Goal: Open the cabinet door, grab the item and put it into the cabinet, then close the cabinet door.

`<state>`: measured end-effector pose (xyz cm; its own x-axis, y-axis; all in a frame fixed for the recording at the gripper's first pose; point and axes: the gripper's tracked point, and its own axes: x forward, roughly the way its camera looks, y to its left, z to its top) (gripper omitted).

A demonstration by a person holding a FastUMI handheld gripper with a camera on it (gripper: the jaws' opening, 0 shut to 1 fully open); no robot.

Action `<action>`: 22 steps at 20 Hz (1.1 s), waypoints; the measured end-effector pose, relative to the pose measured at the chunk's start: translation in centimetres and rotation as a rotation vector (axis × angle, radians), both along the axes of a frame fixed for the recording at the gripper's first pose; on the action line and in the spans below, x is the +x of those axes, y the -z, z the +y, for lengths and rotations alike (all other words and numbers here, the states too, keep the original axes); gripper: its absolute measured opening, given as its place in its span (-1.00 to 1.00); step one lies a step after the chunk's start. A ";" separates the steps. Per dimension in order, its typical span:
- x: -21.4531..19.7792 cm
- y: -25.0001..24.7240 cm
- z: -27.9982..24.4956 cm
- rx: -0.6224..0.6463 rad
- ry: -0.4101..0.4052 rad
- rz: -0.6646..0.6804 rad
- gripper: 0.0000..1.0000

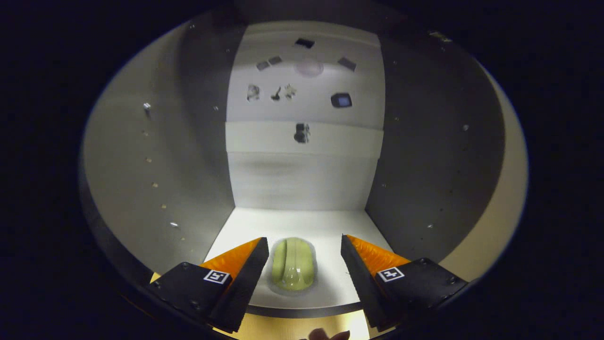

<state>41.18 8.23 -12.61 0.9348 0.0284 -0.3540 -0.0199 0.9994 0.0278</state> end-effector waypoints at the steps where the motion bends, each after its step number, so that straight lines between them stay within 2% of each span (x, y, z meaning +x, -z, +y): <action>1: -1.2 -1.7 -0.1 0.008 0.002 -0.044 0.94; 8: -12.7 -12.4 -1.5 0.040 -0.005 -0.292 0.93; 12: -19.1 -15.6 -3.7 0.033 0.035 -0.358 0.92; 15: -24.7 -16.2 -5.3 0.029 0.064 -0.384 0.92; 20: -33.3 -15.2 -7.9 0.048 0.093 -0.350 0.92; 22: -36.6 -14.8 -10.0 0.049 0.127 -0.334 0.92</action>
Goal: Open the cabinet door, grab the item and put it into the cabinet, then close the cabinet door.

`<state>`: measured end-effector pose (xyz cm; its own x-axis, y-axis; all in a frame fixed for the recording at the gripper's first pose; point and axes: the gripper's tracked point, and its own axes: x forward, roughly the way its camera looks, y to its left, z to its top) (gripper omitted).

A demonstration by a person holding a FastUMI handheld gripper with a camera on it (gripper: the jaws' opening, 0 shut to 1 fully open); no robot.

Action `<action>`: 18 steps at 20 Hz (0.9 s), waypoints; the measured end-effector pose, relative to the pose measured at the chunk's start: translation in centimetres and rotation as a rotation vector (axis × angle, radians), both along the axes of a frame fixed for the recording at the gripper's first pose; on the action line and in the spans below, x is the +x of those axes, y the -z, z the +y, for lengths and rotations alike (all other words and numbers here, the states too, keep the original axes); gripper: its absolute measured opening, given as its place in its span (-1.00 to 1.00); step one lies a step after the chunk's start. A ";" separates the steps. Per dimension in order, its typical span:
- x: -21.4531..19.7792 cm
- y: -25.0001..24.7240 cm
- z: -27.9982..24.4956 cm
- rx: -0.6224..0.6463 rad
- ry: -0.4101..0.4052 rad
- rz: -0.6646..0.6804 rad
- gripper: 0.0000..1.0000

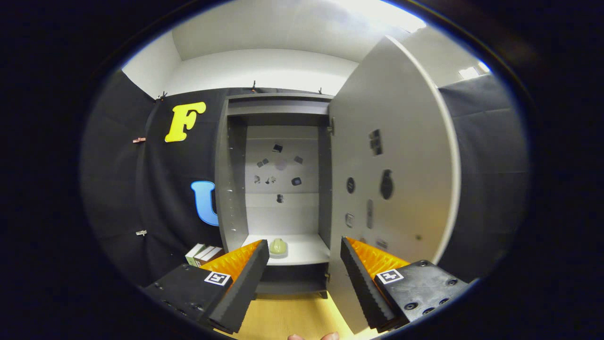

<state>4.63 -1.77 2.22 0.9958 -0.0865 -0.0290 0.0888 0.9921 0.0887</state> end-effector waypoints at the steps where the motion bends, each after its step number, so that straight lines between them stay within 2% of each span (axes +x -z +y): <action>1: -1.5 0.0 -1.2 0.008 0.020 0.002 0.92; 6: -7.2 -0.1 -8.3 0.011 0.124 0.001 0.92; 8: -8.2 0.1 -12.1 -0.020 0.201 0.010 0.92; 12: -6.2 1.2 -18.1 -0.103 0.315 0.028 0.92; 18: -1.3 5.7 -23.1 -0.070 0.350 0.110 0.93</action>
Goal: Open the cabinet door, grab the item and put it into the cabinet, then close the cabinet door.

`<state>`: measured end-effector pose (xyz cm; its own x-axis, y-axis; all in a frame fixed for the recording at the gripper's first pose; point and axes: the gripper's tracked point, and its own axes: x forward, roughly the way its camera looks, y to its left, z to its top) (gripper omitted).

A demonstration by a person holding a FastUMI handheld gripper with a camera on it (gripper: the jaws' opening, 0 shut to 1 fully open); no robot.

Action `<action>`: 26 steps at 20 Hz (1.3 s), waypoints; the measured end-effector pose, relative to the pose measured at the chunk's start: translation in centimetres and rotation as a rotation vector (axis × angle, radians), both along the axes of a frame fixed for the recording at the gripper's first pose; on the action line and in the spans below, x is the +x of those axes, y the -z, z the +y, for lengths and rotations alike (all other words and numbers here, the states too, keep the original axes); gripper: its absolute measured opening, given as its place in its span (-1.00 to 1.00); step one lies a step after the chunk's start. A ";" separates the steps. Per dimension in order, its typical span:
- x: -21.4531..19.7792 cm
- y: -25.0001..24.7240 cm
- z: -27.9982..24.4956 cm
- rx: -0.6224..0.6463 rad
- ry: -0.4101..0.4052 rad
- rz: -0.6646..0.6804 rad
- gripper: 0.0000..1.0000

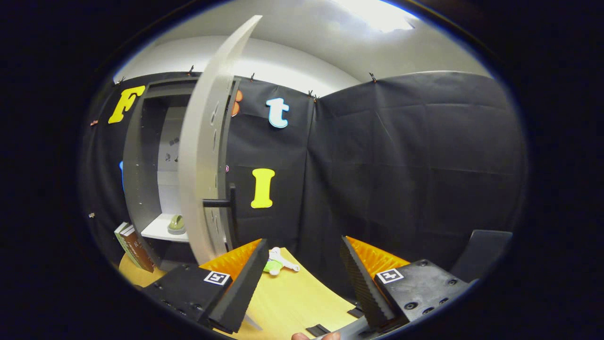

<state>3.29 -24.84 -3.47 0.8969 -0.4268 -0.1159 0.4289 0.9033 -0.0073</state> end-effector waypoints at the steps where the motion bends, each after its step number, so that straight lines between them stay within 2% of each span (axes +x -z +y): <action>1: 0.5 0.4 0.2 0.026 -0.010 0.002 0.93; 3: 1.4 1.2 1.9 0.096 -0.051 0.005 0.93; 4: 1.5 1.5 1.8 0.101 -0.045 0.004 0.90; 9: 1.0 1.1 4.1 0.062 -0.057 0.020 0.86; 14: 0.7 0.9 8.4 0.100 -0.097 0.000 0.87; 21: 1.9 1.1 17.0 0.185 -0.218 -0.014 0.89; 26: 4.2 0.9 24.1 0.227 -0.349 -0.017 0.91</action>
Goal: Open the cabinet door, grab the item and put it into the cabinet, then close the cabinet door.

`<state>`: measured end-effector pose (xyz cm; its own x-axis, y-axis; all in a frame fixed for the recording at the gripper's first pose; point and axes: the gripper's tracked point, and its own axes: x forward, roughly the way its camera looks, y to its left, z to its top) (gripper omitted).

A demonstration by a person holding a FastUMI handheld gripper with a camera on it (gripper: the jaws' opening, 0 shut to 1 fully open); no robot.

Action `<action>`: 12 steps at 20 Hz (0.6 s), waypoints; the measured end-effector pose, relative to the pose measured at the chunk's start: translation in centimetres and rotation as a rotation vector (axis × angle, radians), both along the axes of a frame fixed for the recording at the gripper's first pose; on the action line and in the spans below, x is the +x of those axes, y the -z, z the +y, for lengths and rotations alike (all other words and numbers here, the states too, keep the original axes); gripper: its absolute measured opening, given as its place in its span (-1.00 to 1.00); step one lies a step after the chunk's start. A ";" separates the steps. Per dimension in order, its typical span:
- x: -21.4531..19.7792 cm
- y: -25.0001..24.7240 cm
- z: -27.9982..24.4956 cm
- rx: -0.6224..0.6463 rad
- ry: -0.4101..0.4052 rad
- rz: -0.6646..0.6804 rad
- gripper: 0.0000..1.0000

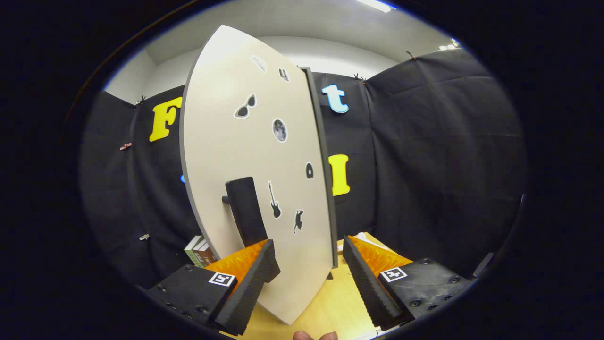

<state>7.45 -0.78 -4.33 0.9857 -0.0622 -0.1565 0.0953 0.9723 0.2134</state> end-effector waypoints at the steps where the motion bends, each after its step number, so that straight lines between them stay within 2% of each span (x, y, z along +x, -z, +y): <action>1: 0.8 -0.1 1.5 0.004 -0.022 -0.006 0.91; 5: 2.5 -0.4 7.5 0.020 -0.114 -0.007 0.92; 9: 2.7 -1.3 9.5 0.013 -0.142 -0.037 0.91; 12: 2.8 -2.1 9.5 -0.021 -0.134 -0.062 0.91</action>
